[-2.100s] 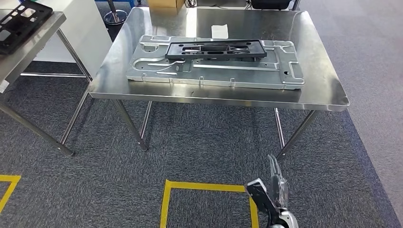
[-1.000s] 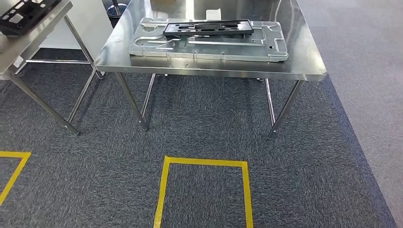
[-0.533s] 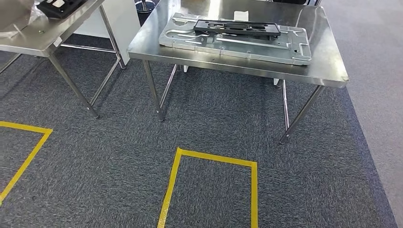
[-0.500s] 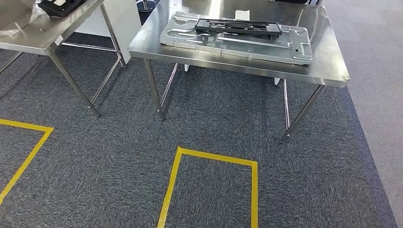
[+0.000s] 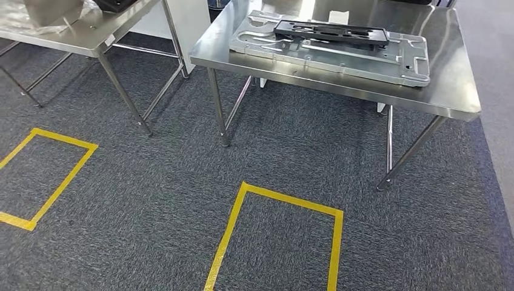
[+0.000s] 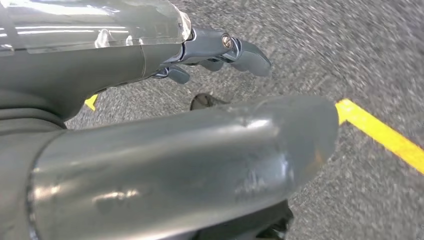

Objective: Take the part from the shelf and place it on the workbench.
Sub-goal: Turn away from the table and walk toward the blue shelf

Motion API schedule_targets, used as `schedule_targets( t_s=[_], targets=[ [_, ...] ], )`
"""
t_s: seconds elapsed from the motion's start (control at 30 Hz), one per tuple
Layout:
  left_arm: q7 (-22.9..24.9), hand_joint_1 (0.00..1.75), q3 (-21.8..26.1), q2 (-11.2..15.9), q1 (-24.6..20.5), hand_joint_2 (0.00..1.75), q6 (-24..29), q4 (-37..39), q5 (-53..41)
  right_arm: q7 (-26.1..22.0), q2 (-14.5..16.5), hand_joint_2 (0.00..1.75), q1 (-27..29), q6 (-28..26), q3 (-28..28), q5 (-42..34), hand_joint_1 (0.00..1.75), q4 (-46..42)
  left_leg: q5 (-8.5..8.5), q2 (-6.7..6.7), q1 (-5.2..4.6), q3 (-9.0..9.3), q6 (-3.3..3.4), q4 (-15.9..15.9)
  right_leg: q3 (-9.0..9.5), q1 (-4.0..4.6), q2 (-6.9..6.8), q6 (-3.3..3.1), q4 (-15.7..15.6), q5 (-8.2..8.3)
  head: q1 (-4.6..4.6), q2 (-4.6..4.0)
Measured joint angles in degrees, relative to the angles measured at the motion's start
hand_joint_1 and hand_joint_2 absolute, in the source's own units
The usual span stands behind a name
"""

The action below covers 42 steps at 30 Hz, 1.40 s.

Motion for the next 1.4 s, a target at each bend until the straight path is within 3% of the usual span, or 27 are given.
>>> schedule_targets(
  t_s=[0.03,0.13,0.2,0.27,0.33,0.4,0.47,0.5,0.53,0.57,0.63,0.7,0.77,0.83,0.9,0.93,0.97,1.0,1.03,1.1,1.17,1.2,1.27,1.33,1.4],
  targets=[
    [0.00,0.00,-0.09,0.09,0.07,0.00,0.08,0.00,-0.07,0.37,0.02,0.00,-0.04,0.21,0.00,0.08,0.00,0.07,1.53,0.26,0.05,1.18,-0.01,-2.12,-0.04,0.00,-0.56,0.06,0.15,-0.04,0.00,0.01],
    [0.00,0.00,-0.64,0.48,-0.01,0.00,0.56,0.09,-0.42,1.04,0.14,0.00,-0.11,0.93,-0.02,0.21,0.00,0.17,6.30,2.62,-0.18,6.77,0.53,-13.32,-0.04,0.22,-1.98,0.64,0.66,-0.30,0.03,0.00],
    [0.00,0.00,-1.09,0.73,-0.07,0.00,1.02,0.27,-0.62,1.34,0.16,0.00,-0.19,1.39,-0.02,0.26,0.00,0.22,6.79,3.26,-0.51,7.56,1.17,-15.77,-0.05,0.45,-2.72,1.30,0.84,-0.34,0.20,0.00],
    [0.00,0.00,-1.29,0.94,0.12,0.00,1.27,0.49,-0.82,1.55,0.16,0.00,-0.40,1.72,-0.02,0.28,0.00,0.23,7.26,2.35,-0.51,7.33,1.93,-15.95,0.01,0.34,-3.08,2.04,0.88,-0.33,0.28,0.00],
    [0.01,0.00,-1.37,1.05,0.19,0.00,1.36,0.68,-0.93,1.66,0.17,0.00,-0.47,1.80,-0.02,0.29,0.00,0.24,7.90,1.58,-0.33,7.24,2.84,-16.35,-0.83,0.11,-1.16,2.73,2.85,-2.06,0.44,-0.01],
    [0.03,0.00,-1.46,1.10,0.05,0.00,1.50,0.80,-0.99,1.79,0.17,0.00,-0.37,1.91,-0.03,0.31,0.00,0.28,8.40,0.73,-0.31,6.81,3.49,-16.47,-3.81,-0.03,1.44,3.10,9.36,-6.13,0.73,-0.01],
    [0.13,0.00,-1.57,1.23,0.01,0.00,1.75,1.05,-1.02,2.03,0.16,0.00,-0.30,2.52,-0.06,0.38,0.00,0.33,8.66,-0.37,-0.50,6.38,3.70,-16.40,-7.00,-0.03,2.15,3.16,16.32,-8.86,0.80,0.01],
    [0.21,0.00,-1.61,1.35,0.04,0.00,1.92,1.27,-1.01,2.18,0.16,0.00,-0.28,3.01,-0.09,0.49,0.00,0.34,8.72,-1.03,-0.59,6.30,3.70,-16.34,-7.43,-0.01,2.23,3.08,17.30,-8.56,0.80,0.01],
    [0.29,0.00,-1.64,1.49,0.05,0.00,2.08,1.54,-1.00,2.30,0.16,0.00,-0.27,3.57,-0.11,0.63,0.00,0.34,8.75,-1.74,-0.65,6.30,3.67,-16.27,-6.68,0.01,2.38,2.90,15.87,-7.07,0.80,0.01],
    [0.35,0.00,-1.69,1.63,0.04,0.00,2.22,1.82,-0.99,2.38,0.16,0.00,-0.26,4.06,-0.14,0.81,0.00,0.34,8.77,-2.46,-0.70,6.35,3.64,-16.20,-4.99,0.05,2.85,2.62,12.47,-4.86,0.81,0.00],
    [0.41,0.00,-1.82,1.86,-0.10,0.00,2.42,2.44,-1.00,2.50,0.12,0.00,-0.19,4.73,-0.17,1.20,0.00,0.35,8.76,-3.77,-0.80,6.26,3.43,-15.98,-1.22,0.06,5.32,1.85,4.41,-1.45,0.79,0.00],
    [0.42,0.00,-2.03,2.08,-0.30,0.00,2.61,2.95,-1.02,2.58,0.05,0.00,-0.24,4.99,-0.22,1.52,0.00,0.39,8.88,-4.83,-0.75,5.81,2.83,-15.79,0.26,0.15,6.89,1.35,0.84,-0.79,0.76,0.00],
    [0.42,0.00,-2.22,2.38,-0.29,0.00,2.83,3.26,-1.04,2.60,0.06,0.00,-0.42,5.04,-0.26,1.66,0.00,0.42,9.02,-5.73,-0.63,5.39,2.06,-15.75,0.44,0.10,5.88,1.01,0.31,-0.69,0.79,0.01],
    [0.40,0.00,-2.38,2.63,-0.24,0.00,2.93,3.52,-1.07,2.64,0.09,0.00,-0.45,5.06,-0.31,1.73,0.00,0.44,7.80,-4.17,-0.71,4.54,1.51,-14.10,0.80,-0.23,4.45,0.37,-0.43,-0.37,0.61,0.01],
    [0.39,0.00,-2.53,2.78,-0.36,0.00,2.96,3.73,-1.11,2.70,0.07,0.00,-0.33,5.14,-0.37,1.81,0.00,0.46,4.33,-1.38,-0.58,1.81,0.97,-8.20,0.98,-0.32,2.87,-0.10,-0.80,-0.26,0.30,0.01],
    [0.39,0.00,-2.60,2.82,-0.42,0.00,2.97,3.80,-1.14,2.73,0.05,0.00,-0.28,5.19,-0.42,1.88,0.00,0.46,2.48,-0.69,-0.34,-0.05,0.66,-4.30,0.95,-0.28,2.06,-0.20,-0.78,-0.29,0.19,0.01],
    [0.39,0.00,-2.64,2.91,-0.45,0.00,2.98,3.88,-1.15,2.76,0.04,0.00,-0.27,5.28,-0.46,1.97,0.00,0.47,1.36,-0.33,-0.07,-1.52,0.32,-1.13,0.92,-0.27,1.28,-0.18,-0.73,-0.35,0.19,0.01],
    [0.39,0.00,-2.68,2.99,-0.44,0.00,2.99,3.96,-1.16,2.83,0.03,0.00,-0.29,5.40,-0.49,2.07,0.00,0.48,1.32,-0.12,0.20,-2.12,0.02,0.25,0.93,-0.28,0.57,-0.10,-0.67,-0.42,0.18,0.01],
    [0.40,0.00,-2.72,3.09,-0.38,0.00,3.01,4.03,-1.17,2.90,0.02,0.00,-0.34,5.58,-0.51,2.23,0.00,0.48,2.38,0.13,0.45,-1.58,-0.24,-0.68,0.96,-0.34,-0.08,0.06,-0.56,-0.53,0.18,0.00],
    [0.41,0.00,-2.79,3.32,-0.35,0.00,3.01,4.09,-1.29,3.04,0.00,0.00,-0.41,5.93,-0.51,2.61,0.00,0.48,6.01,1.54,0.77,2.27,-0.56,-8.06,1.09,-0.49,-1.23,0.63,-0.10,-0.94,0.16,-0.01],
    [0.42,0.00,-2.90,3.48,-0.52,0.00,3.03,4.25,-1.48,3.08,-0.11,0.00,-0.47,6.14,-0.50,2.88,0.00,0.48,7.96,2.96,0.62,5.30,-0.30,-14.09,1.14,-0.36,-2.11,1.43,0.49,-1.44,0.20,-0.01],
    [0.42,0.00,-2.96,3.56,-0.59,0.00,3.05,4.34,-1.55,3.07,-0.19,0.00,-0.55,6.21,-0.50,2.94,0.00,0.48,8.02,3.23,0.47,5.68,-0.04,-15.08,1.17,-0.22,-2.44,1.79,0.64,-1.57,0.25,-0.01],
    [0.42,0.00,-3.01,3.76,-0.56,0.00,3.11,4.49,-1.60,3.04,-0.28,0.00,-0.81,6.33,-0.50,3.03,0.00,0.48,8.13,2.33,0.29,5.44,0.69,-15.02,1.36,-0.20,-2.92,2.41,0.56,-1.60,0.33,0.01],
    [0.40,0.00,-3.05,3.95,-0.51,0.00,3.21,4.57,-1.63,2.96,-0.40,0.00,-0.95,6.39,-0.50,3.11,0.00,0.48,8.53,1.53,0.40,5.48,1.51,-15.38,1.12,-0.50,-1.53,3.03,1.60,-2.74,0.40,0.01],
    [0.37,0.00,-3.19,4.02,-0.64,0.00,3.35,4.66,-1.74,2.78,-0.54,0.00,-0.87,6.46,-0.50,3.27,0.00,0.48,8.96,0.69,0.46,5.40,2.20,-15.64,-1.23,-0.59,1.08,3.27,6.77,-6.18,0.54,0.00]
  ],
)
